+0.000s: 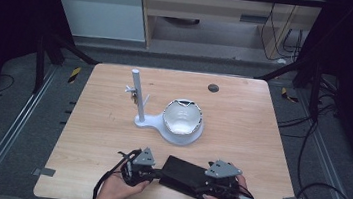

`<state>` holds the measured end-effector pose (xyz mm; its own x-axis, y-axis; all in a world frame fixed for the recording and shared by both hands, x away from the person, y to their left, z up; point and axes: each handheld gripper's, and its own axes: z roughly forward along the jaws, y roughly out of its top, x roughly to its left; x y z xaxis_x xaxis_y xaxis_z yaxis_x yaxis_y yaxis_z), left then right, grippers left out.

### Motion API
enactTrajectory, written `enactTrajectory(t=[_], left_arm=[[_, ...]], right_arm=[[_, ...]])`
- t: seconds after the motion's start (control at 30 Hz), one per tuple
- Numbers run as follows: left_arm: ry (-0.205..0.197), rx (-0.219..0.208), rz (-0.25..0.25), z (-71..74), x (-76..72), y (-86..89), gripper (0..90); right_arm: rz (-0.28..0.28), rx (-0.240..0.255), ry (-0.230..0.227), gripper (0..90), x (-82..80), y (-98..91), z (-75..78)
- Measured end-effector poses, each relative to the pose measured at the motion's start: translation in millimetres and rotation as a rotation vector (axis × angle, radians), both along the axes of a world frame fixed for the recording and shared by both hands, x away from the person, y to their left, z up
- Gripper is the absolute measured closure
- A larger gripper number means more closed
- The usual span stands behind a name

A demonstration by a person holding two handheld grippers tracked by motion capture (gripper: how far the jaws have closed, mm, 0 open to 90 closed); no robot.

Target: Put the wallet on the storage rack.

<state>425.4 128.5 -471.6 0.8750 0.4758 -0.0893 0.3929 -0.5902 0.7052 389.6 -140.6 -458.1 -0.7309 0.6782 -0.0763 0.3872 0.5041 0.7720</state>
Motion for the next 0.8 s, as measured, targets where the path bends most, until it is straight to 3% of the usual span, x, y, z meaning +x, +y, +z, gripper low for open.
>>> enactTrajectory(t=[0.17, 0.27, 0.43, 0.8], left_arm=[[0.006, 0.03, -0.003, -4.3, 7.9, -6.7, 84.5], [0.017, 0.015, 0.003, -3.3, 11.6, -5.8, 84.5], [0.017, 0.007, 0.001, 1.1, 15.6, -5.9, 84.0], [0.007, 0.007, 0.005, 10.5, 21.1, -5.4, 83.5]], right_arm=[[0.055, -0.058, 0.026, 11.1, 1.7, 16.7, 2.4], [0.081, -0.11, 0.03, 12.2, 5.0, 27.3, 2.0], [0.099, -0.155, 0.031, 14.9, 14.6, 36.1, 5.6], [0.104, -0.179, 0.057, 19.5, 28.1, 35.9, 5.5]])
